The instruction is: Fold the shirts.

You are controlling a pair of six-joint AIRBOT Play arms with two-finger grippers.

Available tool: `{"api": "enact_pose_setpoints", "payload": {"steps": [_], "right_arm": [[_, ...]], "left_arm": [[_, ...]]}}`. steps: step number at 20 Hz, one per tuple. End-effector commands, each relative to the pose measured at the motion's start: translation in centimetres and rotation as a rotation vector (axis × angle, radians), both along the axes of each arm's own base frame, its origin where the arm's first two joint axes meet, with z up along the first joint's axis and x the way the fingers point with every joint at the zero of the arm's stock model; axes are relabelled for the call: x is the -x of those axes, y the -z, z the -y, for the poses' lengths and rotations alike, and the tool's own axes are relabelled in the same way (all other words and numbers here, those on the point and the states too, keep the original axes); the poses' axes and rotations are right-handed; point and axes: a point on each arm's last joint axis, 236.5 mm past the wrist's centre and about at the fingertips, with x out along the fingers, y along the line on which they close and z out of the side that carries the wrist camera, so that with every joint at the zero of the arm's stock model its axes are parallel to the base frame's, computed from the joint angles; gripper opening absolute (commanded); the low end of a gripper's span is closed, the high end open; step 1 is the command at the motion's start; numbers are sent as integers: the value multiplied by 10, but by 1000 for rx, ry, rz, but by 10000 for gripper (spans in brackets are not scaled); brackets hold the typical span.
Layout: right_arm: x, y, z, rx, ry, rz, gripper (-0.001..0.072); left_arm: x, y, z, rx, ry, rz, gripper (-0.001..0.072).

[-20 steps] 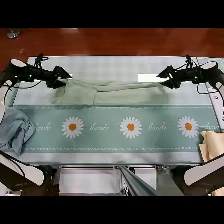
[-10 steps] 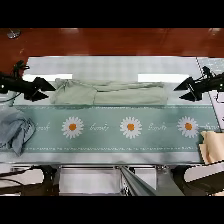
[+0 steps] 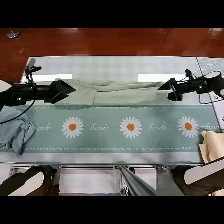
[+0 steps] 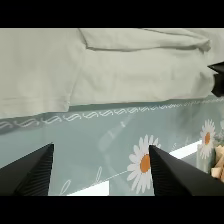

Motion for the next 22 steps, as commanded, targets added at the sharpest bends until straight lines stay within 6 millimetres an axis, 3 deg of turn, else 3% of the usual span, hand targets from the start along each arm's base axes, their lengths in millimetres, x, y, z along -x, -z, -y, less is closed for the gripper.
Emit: {"api": "enact_pose_setpoints", "payload": {"steps": [1, 2, 4, 5, 8, 12, 17, 22], "right_arm": [[-9, -10, -32, -21, -61, 34, 47], [-14, -20, -32, -23, -79, 63, 43], [-16, -49, -26, -10, -105, 118, 42], [-10, -61, -19, 17, -126, 133, 42], [34, -89, 18, 243, -233, 133, 42], [93, -146, 28, 424, -210, 284, 42], [152, -195, 11, 454, -137, 387, 43], [170, -211, 4, 452, -124, 405, 43]], "left_arm": [[-7, -5, 29, 26, 15, 41, 697], [-9, -3, 34, 31, 16, 39, 643], [-9, 1, 41, 32, 27, 39, 43], [-9, -1, 46, 18, 63, 66, 29], [-8, -8, 61, 7, 109, 104, 28], [-5, 2, 109, -64, 203, 165, 27], [10, 39, 223, -77, 403, 113, 27], [37, 71, 326, -76, 587, 31, 26]]}}
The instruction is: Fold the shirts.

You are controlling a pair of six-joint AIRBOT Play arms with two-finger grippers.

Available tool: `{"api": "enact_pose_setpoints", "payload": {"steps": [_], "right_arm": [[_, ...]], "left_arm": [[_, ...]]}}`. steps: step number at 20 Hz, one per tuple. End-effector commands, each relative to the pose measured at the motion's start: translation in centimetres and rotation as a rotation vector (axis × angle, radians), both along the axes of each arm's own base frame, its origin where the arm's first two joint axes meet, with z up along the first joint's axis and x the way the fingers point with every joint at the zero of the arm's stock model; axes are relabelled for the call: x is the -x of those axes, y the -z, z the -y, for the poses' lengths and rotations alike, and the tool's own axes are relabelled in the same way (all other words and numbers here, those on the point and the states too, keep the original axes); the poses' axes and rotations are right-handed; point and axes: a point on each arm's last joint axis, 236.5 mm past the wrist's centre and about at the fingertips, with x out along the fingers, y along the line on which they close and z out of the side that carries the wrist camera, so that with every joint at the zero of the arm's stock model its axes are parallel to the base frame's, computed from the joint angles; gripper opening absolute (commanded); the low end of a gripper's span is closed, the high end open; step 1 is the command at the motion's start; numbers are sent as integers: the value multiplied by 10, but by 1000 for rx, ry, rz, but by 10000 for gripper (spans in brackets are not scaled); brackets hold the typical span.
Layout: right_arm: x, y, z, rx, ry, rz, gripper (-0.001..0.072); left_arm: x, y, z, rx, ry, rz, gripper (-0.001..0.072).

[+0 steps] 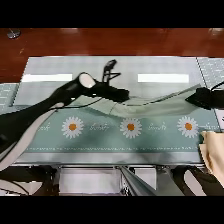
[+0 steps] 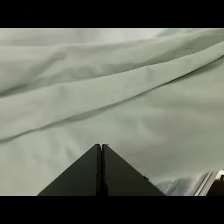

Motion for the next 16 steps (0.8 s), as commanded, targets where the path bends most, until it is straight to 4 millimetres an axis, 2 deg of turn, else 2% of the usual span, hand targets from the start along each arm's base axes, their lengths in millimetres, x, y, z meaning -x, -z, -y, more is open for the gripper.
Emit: {"api": "enact_pose_setpoints", "payload": {"steps": [1, 3, 6, 8, 9, 11, 13, 15, 16], "right_arm": [[15, -6, -4, 0, 8, 2, 43], [13, -7, -4, -2, 11, 10, 43], [6, -11, -1, 3, 27, 42, 43], [1, -14, 0, 1, 35, 67, 43], [0, -14, -2, 2, 25, 74, 44], [0, -14, -10, 3, -3, 74, 44], [-2, -10, -24, -14, -36, 57, 44], [-12, -7, -49, -70, -75, 58, 43], [-19, -6, -62, -94, -95, 63, 43]], "left_arm": [[31, 31, 69, -54, 116, -58, 26], [63, 48, 96, -76, 195, -125, 27], [132, 73, 112, -134, 359, -244, 27], [156, 77, 120, -144, 403, -252, 28], [157, 75, 122, -140, 411, -241, 28], [133, 60, 115, -118, 407, -223, 28], [78, 30, 90, -80, 336, -210, 28], [8, -9, 43, -31, 190, -177, 28], [-23, -34, 13, -6, 118, -149, 28]]}}
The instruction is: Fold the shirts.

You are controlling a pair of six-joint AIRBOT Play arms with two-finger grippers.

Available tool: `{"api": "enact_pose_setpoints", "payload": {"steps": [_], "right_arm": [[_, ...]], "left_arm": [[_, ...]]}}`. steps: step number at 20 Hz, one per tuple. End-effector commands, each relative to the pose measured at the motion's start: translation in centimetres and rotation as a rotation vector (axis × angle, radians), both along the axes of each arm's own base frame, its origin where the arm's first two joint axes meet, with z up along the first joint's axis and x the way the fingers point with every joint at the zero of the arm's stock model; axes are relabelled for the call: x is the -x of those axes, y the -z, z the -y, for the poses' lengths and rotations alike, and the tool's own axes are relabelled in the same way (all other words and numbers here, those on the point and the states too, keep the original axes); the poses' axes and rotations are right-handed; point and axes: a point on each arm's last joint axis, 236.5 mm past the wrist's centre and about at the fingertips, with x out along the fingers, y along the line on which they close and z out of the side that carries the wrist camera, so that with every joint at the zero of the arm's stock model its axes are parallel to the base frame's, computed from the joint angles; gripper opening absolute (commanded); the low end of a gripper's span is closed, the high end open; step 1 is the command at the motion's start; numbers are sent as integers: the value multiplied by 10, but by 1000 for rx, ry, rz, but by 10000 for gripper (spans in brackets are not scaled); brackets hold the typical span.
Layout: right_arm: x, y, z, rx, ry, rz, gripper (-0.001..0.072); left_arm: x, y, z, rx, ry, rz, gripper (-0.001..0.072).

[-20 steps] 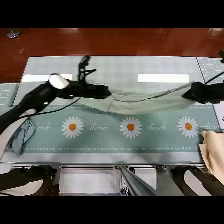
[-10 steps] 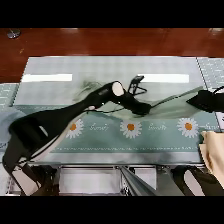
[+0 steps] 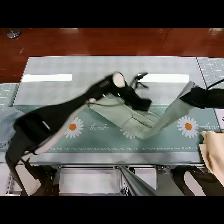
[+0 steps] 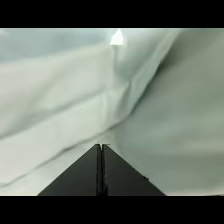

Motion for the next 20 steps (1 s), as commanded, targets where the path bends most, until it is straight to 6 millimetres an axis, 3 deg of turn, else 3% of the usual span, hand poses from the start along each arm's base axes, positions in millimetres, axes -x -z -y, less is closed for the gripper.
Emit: {"api": "enact_pose_setpoints", "payload": {"steps": [1, 3, 6, 8, 10, 11, 13, 16, 20], "right_arm": [[-22, 3, -43, -71, -64, 12, 43], [-43, 5, -75, -89, -112, 12, 43], [-69, 12, -134, -96, -233, -28, 44], [-88, 22, -172, -103, -287, -58, 44], [-106, 32, -212, -129, -327, -77, 43], [-113, 37, -233, -157, -346, -83, 44], [-125, 51, -271, -214, -370, -102, 44], [-131, 81, -319, -258, -409, -154, 43], [-124, 112, -362, -274, -445, -206, 44]], "left_arm": [[-88, -69, -90, 54, -186, 57, 28], [-124, -111, -163, 49, -271, 158, 28], [-148, -144, -296, -61, -458, 235, 29], [-146, -167, -370, -72, -622, 302, 28], [-126, -178, -419, -89, -753, 375, 29], [-110, -175, -431, -97, -804, 390, 28], [-76, -157, -435, -117, -828, 407, 29], [-34, -116, -420, -111, -856, 368, 29], [-5, -63, -396, -78, -871, 266, 29]]}}
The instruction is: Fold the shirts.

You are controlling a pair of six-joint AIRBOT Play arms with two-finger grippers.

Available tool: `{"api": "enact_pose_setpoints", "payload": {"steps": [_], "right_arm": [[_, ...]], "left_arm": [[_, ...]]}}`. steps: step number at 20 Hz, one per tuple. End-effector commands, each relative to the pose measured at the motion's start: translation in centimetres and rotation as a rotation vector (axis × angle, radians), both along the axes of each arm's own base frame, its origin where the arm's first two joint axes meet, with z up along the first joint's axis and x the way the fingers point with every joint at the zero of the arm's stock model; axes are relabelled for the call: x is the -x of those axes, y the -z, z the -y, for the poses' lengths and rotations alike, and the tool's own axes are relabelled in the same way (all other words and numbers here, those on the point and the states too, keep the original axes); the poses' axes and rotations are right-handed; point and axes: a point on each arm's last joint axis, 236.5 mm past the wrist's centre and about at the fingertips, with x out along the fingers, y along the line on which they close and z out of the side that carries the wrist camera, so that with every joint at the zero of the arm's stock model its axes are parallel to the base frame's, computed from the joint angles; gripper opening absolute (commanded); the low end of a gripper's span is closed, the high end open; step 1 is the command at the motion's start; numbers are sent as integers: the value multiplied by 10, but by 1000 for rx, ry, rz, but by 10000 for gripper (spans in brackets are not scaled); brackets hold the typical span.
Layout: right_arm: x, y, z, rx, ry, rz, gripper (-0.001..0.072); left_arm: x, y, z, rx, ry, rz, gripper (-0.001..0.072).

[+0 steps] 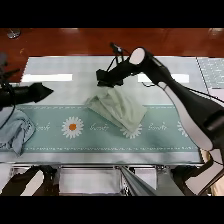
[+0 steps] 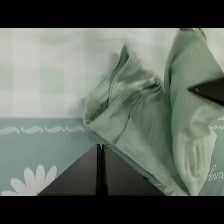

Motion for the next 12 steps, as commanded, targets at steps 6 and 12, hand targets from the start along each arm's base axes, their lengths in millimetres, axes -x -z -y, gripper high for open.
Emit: {"api": "enact_pose_setpoints", "payload": {"steps": [6, 12], "right_arm": [[-5, 15, -16, -42, -8, -70, 625], [14, -92, 211, 303, 29, 44, 617]], "left_arm": [[18, 52, 15, 31, -32, -39, 29], [12, 50, 10, 18, -48, -14, 29]]}}
